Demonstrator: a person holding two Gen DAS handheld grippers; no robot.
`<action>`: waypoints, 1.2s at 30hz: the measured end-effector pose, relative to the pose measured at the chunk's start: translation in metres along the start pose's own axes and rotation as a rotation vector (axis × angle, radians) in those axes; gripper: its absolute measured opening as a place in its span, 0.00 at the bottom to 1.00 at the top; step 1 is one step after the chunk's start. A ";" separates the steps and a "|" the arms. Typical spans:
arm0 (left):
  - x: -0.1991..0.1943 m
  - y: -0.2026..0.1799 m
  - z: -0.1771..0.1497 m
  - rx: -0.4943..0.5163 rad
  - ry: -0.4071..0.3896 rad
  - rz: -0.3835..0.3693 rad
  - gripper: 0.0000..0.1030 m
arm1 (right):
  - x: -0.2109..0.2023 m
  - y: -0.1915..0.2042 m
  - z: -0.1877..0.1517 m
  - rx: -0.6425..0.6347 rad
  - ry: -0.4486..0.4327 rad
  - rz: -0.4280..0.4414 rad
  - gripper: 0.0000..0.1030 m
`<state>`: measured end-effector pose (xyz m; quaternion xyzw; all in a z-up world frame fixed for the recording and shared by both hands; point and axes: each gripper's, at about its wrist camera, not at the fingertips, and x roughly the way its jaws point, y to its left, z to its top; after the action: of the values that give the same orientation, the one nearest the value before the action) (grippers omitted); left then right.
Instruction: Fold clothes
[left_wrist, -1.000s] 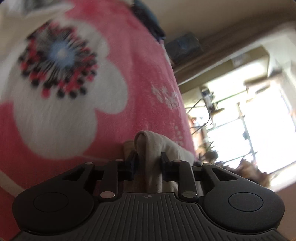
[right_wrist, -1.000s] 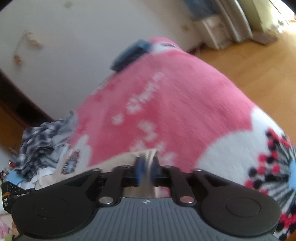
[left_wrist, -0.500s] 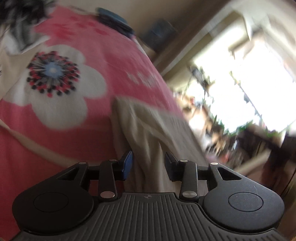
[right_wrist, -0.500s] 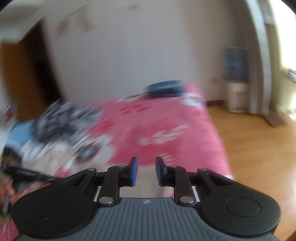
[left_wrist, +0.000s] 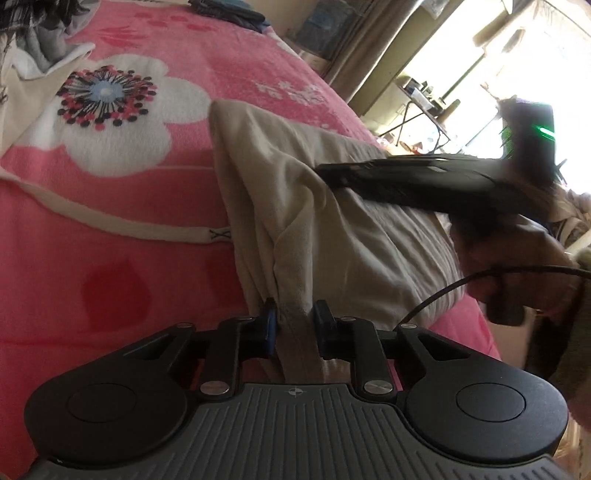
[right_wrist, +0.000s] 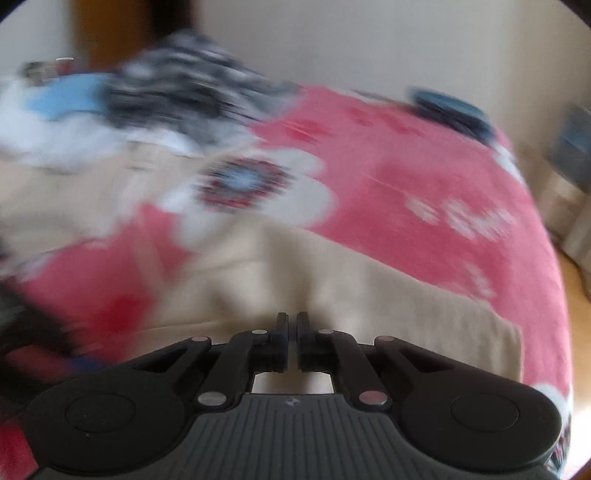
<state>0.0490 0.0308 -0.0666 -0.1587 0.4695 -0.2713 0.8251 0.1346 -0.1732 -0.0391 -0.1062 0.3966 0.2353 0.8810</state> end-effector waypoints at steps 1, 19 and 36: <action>-0.001 0.000 -0.001 0.001 0.000 0.001 0.19 | 0.006 -0.010 0.001 0.065 0.003 -0.022 0.03; 0.001 0.018 -0.006 -0.112 -0.011 -0.065 0.28 | -0.006 -0.024 0.023 0.148 -0.124 0.340 0.02; 0.006 0.032 -0.005 -0.128 -0.014 -0.090 0.45 | -0.046 -0.081 -0.013 0.306 -0.188 0.142 0.02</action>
<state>0.0574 0.0531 -0.0899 -0.2338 0.4726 -0.2765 0.8034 0.1403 -0.2633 -0.0130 0.0797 0.3502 0.2429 0.9011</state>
